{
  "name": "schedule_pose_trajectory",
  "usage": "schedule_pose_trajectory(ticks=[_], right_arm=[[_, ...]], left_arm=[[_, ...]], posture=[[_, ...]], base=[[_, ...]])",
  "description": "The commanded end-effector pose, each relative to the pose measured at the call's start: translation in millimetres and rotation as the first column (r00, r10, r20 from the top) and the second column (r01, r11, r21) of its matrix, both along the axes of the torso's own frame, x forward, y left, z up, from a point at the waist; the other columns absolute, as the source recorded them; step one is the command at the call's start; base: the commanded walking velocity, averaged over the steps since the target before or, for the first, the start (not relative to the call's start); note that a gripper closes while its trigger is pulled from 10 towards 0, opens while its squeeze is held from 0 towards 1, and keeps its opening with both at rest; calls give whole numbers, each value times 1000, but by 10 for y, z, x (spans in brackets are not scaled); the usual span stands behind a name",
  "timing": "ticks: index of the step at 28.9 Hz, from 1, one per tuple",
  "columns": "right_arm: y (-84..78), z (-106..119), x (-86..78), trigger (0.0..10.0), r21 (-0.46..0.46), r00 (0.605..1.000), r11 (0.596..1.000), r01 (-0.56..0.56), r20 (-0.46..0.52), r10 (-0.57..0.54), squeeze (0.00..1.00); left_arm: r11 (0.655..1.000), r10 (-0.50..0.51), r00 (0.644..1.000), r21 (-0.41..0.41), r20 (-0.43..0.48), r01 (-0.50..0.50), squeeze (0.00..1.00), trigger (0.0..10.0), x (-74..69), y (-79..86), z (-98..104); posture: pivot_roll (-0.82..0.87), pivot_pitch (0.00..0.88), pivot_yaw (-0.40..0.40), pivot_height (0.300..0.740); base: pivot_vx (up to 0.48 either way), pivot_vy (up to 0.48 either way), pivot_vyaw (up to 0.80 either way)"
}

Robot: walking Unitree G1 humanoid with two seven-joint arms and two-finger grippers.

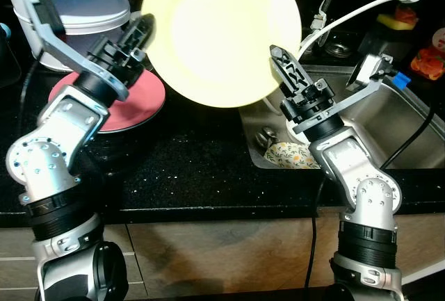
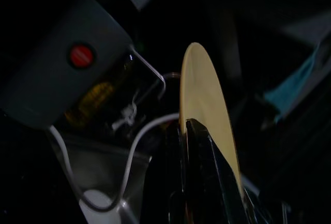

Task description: Kitchen organization

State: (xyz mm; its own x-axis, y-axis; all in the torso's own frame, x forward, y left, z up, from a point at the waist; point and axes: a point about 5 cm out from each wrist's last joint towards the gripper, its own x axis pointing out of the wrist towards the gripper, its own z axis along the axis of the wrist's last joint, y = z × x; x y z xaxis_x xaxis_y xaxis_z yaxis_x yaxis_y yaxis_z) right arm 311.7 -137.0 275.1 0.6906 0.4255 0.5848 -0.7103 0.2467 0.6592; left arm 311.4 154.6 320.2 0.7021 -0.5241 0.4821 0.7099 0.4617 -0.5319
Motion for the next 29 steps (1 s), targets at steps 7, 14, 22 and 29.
schedule_pose_trajectory(ticks=[7,14,22,29], right_arm=[[-13,-77,16,0,2,999,999,33,-25,-32,0],[-16,-70,27,0,13,999,999,45,-18,-44,0],[-117,-29,64,0,7,995,995,103,-11,-103,0],[-714,-15,342,10000,-86,876,876,474,-55,-479,0]], left_arm=[[986,15,999,165,50,-23,0,10000,-11,-84,-24],[981,38,992,187,119,-60,1000,10000,-39,-103,17],[993,84,988,66,127,-93,0,10000,-207,252,-3],[980,169,979,88,117,-180,0,10000,-381,578,-132]], posture=[[162,33,5,740],[162,27,-4,740],[166,29,-5,740],[187,33,-15,740]], base=[[0,0,0],[0,0,0],[0,0,0],[0,0,0]])
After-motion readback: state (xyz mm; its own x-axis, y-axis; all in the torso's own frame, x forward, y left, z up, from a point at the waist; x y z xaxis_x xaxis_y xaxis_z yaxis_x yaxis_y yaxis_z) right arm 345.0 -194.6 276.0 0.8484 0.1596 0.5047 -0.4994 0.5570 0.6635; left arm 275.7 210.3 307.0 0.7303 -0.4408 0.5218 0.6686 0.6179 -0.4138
